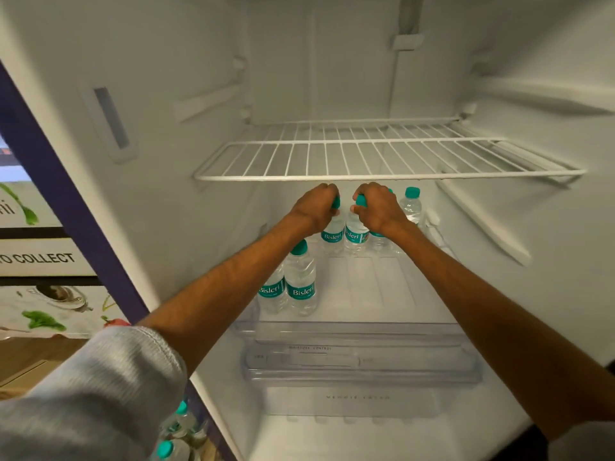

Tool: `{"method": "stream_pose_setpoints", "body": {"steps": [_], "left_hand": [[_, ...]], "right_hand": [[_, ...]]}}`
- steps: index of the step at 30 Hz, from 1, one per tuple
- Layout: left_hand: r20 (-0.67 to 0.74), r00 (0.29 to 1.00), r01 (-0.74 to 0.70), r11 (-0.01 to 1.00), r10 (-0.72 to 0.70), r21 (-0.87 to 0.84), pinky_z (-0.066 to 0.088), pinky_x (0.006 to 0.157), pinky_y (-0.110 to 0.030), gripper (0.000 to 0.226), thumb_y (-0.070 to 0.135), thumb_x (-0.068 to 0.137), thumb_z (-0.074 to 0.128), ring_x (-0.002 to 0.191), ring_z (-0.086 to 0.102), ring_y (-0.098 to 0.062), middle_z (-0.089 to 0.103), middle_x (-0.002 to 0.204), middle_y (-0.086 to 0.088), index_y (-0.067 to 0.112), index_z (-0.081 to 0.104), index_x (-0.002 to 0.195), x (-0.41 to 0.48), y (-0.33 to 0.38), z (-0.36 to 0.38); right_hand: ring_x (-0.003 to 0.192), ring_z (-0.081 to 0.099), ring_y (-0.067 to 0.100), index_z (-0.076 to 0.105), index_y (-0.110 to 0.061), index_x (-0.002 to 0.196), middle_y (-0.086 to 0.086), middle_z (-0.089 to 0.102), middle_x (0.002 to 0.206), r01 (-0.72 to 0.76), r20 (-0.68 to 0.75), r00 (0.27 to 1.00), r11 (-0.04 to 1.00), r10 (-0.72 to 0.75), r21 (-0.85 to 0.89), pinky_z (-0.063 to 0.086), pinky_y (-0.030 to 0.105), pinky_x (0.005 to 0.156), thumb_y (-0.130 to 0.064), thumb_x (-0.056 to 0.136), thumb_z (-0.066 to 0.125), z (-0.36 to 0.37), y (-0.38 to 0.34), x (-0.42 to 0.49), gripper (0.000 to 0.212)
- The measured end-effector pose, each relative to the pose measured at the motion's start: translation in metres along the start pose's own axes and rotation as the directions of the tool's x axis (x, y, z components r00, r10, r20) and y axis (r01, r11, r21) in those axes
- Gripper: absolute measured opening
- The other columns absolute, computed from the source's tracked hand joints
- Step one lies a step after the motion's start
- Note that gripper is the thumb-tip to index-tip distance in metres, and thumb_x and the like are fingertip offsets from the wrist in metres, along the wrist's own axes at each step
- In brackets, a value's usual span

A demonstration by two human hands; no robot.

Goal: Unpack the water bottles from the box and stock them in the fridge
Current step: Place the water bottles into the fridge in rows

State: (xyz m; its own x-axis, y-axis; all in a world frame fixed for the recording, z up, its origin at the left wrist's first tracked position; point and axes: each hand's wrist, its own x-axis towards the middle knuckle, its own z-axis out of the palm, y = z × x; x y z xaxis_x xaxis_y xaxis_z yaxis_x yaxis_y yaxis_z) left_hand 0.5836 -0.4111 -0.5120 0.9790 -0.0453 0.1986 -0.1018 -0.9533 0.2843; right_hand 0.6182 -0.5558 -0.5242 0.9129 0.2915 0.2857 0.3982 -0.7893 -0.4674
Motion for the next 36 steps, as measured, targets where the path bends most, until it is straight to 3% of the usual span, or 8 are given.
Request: {"method": "stream_pose_setpoints", "body": {"steps": [7,14,18,25,28,30,32,36], "left_hand": [[0.017,1.0,-0.016,1.0,0.016,0.025,0.047,0.094,-0.034,0.031,0.02,0.094,0.06,0.109,0.055,-0.027,0.057,0.126,-0.011,0.01,0.053,0.123,-0.036,0.021,-0.032],[0.014,0.998,-0.068,0.994,0.067,0.088,0.049,0.094,-0.037,0.033,0.024,0.094,0.061,0.109,0.054,-0.027,0.06,0.122,-0.014,0.009,0.056,0.123,-0.085,0.026,-0.047],[0.053,0.997,-0.069,0.99,0.063,0.123,0.05,0.091,-0.039,0.033,0.029,0.094,0.06,0.107,0.053,-0.025,0.061,0.12,-0.011,0.014,0.055,0.123,-0.108,0.022,-0.037],[0.033,0.997,-0.078,0.983,0.074,0.167,0.048,0.089,-0.036,0.033,0.033,0.096,0.057,0.108,0.051,-0.023,0.062,0.12,-0.009,0.014,0.056,0.124,-0.118,0.03,-0.03],[0.066,0.996,-0.066,0.98,0.055,0.188,0.047,0.089,-0.037,0.035,0.035,0.097,0.055,0.109,0.051,-0.023,0.061,0.122,-0.009,0.014,0.055,0.125,-0.119,0.031,-0.03],[0.131,0.991,-0.05,0.98,0.025,0.19,0.047,0.089,-0.036,0.037,0.038,0.096,0.054,0.109,0.051,-0.023,0.061,0.122,-0.009,0.015,0.055,0.125,-0.116,0.033,-0.035],[0.195,0.981,-0.037,0.981,-0.002,0.193,0.046,0.088,-0.036,0.038,0.042,0.097,0.051,0.11,0.052,-0.024,0.059,0.123,-0.009,0.016,0.056,0.124,-0.109,0.035,-0.043],[0.216,0.976,-0.042,0.992,0.017,0.116,0.044,0.098,-0.044,0.042,0.036,0.102,0.029,0.114,0.053,-0.027,0.058,0.13,-0.009,0.016,0.058,0.123,-0.088,0.04,-0.049]], "right_hand": [[0.111,0.055,0.026,0.061,-0.011,0.119,0.011,0.059,0.125,0.015,0.077,0.997,0.998,-0.019,0.055,0.044,0.031,0.094,-0.019,0.089,0.067,-0.032,-0.01,-0.033,0.031],[0.101,0.055,0.018,0.061,-0.014,0.12,0.005,0.058,0.126,0.13,0.224,0.961,0.978,-0.165,0.162,0.049,0.032,0.092,-0.016,0.09,0.065,-0.058,-0.019,-0.076,0.031],[0.112,0.057,0.024,0.062,-0.014,0.119,0.006,0.06,0.126,0.173,0.282,0.936,0.973,-0.21,0.152,0.049,0.035,0.097,-0.014,0.091,0.065,-0.05,-0.021,-0.096,0.029],[0.113,0.058,0.023,0.061,-0.015,0.12,0.005,0.061,0.126,0.155,0.283,0.938,0.971,-0.202,0.181,0.048,0.032,0.096,-0.013,0.09,0.066,-0.049,-0.014,-0.111,0.031],[0.109,0.058,0.02,0.062,-0.015,0.119,0.003,0.061,0.124,0.143,0.266,0.942,0.962,-0.205,0.234,0.052,0.025,0.085,-0.014,0.087,0.069,-0.05,-0.012,-0.115,0.032],[0.103,0.058,0.015,0.062,-0.016,0.12,-0.001,0.06,0.123,0.12,0.283,0.938,0.953,-0.201,0.279,0.05,0.014,0.065,-0.02,0.086,0.07,-0.054,-0.011,-0.114,0.035],[0.093,0.059,0.013,0.064,-0.019,0.118,-0.005,0.062,0.116,0.079,0.304,0.936,0.945,-0.181,0.318,0.045,0.013,0.051,-0.036,0.086,0.069,-0.06,-0.009,-0.111,0.036],[0.064,0.056,0.01,0.068,-0.01,0.105,0.007,0.067,0.102,0.004,0.094,0.995,0.936,-0.04,0.352,0.045,0.021,0.052,-0.047,0.093,0.055,-0.069,0.001,-0.091,0.041]]}}
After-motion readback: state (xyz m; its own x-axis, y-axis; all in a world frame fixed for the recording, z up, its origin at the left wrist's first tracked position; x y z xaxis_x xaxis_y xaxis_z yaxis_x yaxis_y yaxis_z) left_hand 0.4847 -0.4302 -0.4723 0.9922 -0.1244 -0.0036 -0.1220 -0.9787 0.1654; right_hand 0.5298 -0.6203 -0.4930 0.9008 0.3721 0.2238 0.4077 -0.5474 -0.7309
